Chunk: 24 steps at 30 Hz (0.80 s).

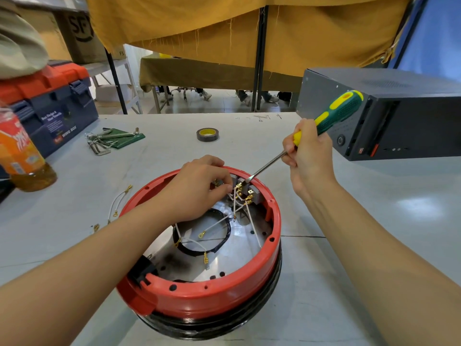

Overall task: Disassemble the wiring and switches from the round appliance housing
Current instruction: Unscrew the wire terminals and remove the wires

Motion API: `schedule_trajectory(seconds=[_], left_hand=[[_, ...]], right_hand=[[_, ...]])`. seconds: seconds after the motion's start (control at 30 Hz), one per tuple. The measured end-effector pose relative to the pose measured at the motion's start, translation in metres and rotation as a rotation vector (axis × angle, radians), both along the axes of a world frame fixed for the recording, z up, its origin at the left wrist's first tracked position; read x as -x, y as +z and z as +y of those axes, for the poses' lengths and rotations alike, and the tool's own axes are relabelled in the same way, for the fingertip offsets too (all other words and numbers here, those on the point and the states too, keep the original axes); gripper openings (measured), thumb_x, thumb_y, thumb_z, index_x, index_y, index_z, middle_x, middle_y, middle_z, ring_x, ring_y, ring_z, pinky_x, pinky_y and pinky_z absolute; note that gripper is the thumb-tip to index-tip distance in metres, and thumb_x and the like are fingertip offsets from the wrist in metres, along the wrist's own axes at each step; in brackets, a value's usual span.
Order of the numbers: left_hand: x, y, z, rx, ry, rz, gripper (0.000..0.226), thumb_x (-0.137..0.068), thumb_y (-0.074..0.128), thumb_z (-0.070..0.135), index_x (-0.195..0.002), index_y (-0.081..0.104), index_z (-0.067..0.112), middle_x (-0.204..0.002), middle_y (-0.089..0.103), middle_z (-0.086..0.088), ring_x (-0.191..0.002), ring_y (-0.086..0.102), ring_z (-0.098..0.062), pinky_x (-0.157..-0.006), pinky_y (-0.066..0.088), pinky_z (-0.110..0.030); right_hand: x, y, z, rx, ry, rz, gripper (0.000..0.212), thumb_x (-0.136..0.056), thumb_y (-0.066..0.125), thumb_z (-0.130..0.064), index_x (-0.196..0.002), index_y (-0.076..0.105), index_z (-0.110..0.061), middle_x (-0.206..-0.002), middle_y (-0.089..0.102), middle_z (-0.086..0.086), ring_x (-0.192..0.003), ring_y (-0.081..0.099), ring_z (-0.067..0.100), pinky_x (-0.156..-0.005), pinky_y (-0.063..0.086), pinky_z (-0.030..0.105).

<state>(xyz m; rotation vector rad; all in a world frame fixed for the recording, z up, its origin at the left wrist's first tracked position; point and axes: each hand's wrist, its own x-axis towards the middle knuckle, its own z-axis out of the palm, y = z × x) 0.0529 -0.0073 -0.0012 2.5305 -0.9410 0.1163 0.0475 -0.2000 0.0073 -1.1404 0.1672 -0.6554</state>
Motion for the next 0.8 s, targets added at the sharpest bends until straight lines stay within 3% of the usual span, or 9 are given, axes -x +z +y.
schedule_trajectory(seconds=[0.23,0.37,0.63,0.8], left_hand=[[0.0,-0.001,0.0,0.0,0.011,-0.001,0.01,-0.093,0.054,0.031,-0.088,0.063,0.03,-0.138,0.046,-0.002,-0.12,0.046,-0.019,-0.103,0.035,-0.039],[0.001,0.0,0.0,0.007,0.003,0.004,0.01,-0.093,0.054,0.03,-0.085,0.059,0.035,-0.138,0.046,-0.002,-0.121,0.046,-0.019,-0.104,0.034,-0.038],[0.001,0.001,0.001,0.013,-0.012,0.016,0.015,-0.093,0.054,0.028,-0.081,0.056,0.036,-0.138,0.046,-0.004,-0.126,0.043,-0.019,-0.105,0.033,-0.039],[-0.001,0.001,0.002,0.033,-0.014,0.023,0.016,-0.092,0.056,0.027,-0.079,0.057,0.036,-0.138,0.047,-0.002,-0.126,0.044,-0.017,-0.106,0.033,-0.037]], right_hand=[[0.008,0.006,0.005,0.122,0.011,-0.11,0.022,-0.094,0.042,-0.014,-0.073,0.039,-0.016,-0.043,0.04,-0.005,-0.04,0.035,0.008,-0.037,0.027,0.016],[0.009,0.007,0.009,0.145,0.025,-0.134,0.021,-0.094,0.043,-0.013,-0.074,0.039,-0.017,-0.043,0.04,-0.005,-0.039,0.035,0.009,-0.038,0.025,0.016],[0.005,-0.007,0.014,0.024,0.056,0.01,0.025,-0.092,0.041,-0.011,-0.068,0.036,-0.017,-0.04,0.038,-0.008,-0.039,0.033,0.006,-0.036,0.024,0.018],[0.007,0.004,0.001,-0.032,0.006,-0.046,0.025,-0.089,0.041,-0.011,-0.065,0.038,-0.017,-0.041,0.038,-0.006,-0.039,0.031,0.007,-0.037,0.021,0.018]])
